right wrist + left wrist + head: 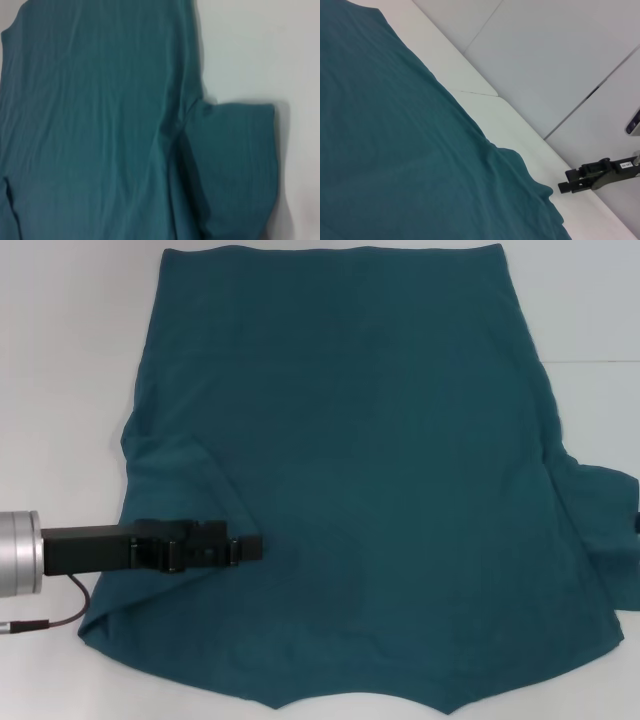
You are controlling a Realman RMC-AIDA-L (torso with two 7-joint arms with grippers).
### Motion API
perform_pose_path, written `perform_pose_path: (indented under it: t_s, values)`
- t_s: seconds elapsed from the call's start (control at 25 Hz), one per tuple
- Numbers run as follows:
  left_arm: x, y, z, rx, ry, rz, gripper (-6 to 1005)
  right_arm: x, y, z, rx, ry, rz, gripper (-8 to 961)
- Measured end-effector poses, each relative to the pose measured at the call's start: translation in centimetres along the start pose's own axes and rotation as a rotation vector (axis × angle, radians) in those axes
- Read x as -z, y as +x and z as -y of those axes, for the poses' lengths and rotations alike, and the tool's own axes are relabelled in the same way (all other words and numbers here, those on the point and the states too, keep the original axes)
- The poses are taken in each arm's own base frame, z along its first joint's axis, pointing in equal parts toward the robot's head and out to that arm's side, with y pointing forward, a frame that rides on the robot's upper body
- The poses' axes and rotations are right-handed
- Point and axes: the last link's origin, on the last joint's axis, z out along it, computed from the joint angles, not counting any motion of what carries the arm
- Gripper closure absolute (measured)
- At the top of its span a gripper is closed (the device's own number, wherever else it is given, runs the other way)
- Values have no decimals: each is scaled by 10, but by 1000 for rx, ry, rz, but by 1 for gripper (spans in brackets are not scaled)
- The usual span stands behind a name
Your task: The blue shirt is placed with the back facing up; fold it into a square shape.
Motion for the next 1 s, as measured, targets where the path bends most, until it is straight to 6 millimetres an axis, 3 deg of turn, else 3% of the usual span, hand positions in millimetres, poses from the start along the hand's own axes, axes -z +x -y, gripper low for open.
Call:
perform_pose_path:
  t_s: [0.56, 1.0]
  values:
    - [1, -1, 2, 9, 16, -7, 51, -22, -1, -10, 5, -5, 11, 202]
    - [2, -2, 4, 14, 23, -11, 51, -12, 0, -7, -4, -9, -1, 206]
